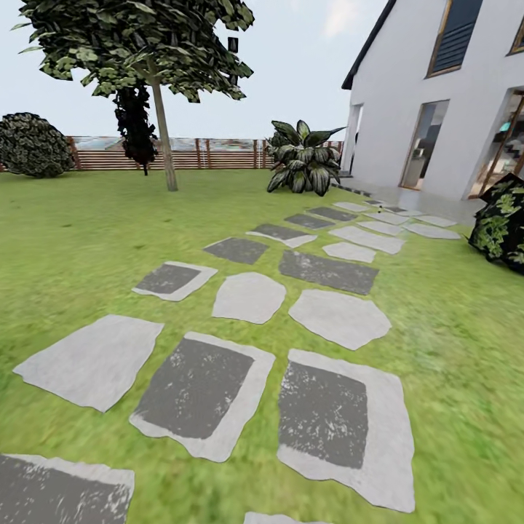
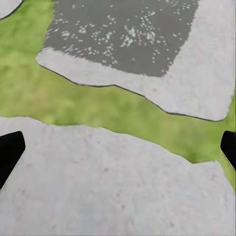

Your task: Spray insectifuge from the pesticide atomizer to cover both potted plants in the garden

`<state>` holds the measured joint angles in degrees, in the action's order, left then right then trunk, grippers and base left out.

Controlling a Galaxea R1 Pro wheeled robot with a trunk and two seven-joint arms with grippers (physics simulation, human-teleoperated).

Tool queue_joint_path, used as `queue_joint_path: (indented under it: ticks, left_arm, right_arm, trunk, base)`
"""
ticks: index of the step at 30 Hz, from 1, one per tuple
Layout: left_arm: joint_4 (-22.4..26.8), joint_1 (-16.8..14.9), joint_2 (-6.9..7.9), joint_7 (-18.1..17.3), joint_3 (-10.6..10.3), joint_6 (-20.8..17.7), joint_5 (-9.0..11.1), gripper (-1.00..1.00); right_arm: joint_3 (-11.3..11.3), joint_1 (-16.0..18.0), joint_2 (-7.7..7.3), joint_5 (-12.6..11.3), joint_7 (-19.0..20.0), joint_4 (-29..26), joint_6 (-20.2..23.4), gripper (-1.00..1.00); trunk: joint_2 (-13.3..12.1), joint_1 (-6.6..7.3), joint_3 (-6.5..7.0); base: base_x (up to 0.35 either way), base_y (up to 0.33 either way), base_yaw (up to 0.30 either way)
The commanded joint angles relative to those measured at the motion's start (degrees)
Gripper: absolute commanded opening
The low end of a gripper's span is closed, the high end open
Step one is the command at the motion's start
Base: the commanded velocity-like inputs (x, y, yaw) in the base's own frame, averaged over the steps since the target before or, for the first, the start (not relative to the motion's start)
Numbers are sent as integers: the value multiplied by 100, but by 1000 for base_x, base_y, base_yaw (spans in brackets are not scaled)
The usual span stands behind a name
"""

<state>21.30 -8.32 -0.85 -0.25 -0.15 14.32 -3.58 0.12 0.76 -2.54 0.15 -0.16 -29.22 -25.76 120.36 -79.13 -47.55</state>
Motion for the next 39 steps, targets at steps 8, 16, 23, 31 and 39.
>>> queue_joint_path:
  ticks: [8, 16, 23, 31, 39]
  left_arm:
    - [-3, -3, 2, -2, 6, 19, -37, 100]
    - [-3, -3, -6, -2, 4, 19, -37, 100]
    - [-3, -3, -3, -2, 6, 19, -37, 100]
    - [-3, -3, -3, -2, 6, 19, -37, 100]
    - [-3, -3, 2, -2, 5, 19, -37, 100]
  right_arm:
    - [-2, 3, -1, 3, -2, 4, -17, 100]
    - [-14, 3, -1, -5, -2, 1, -17, 100]
    - [-33, 3, -1, -5, -4, -5, -18, 100]
    - [-36, 3, -1, -5, -8, -4, -25, 100]
    - [-39, 3, -1, -1, -2, 1, -19, 100]
  trunk:
    - [2, -3, -5]
    - [2, -3, -5]
    - [2, -3, -5]
    - [2, -3, -5]
    - [2, -3, -5]
  base:
    - [339, 0, 0]
    - [339, 0, 0]
    - [339, 0, 0]
    - [339, 0, 0]
    - [339, 0, 0]
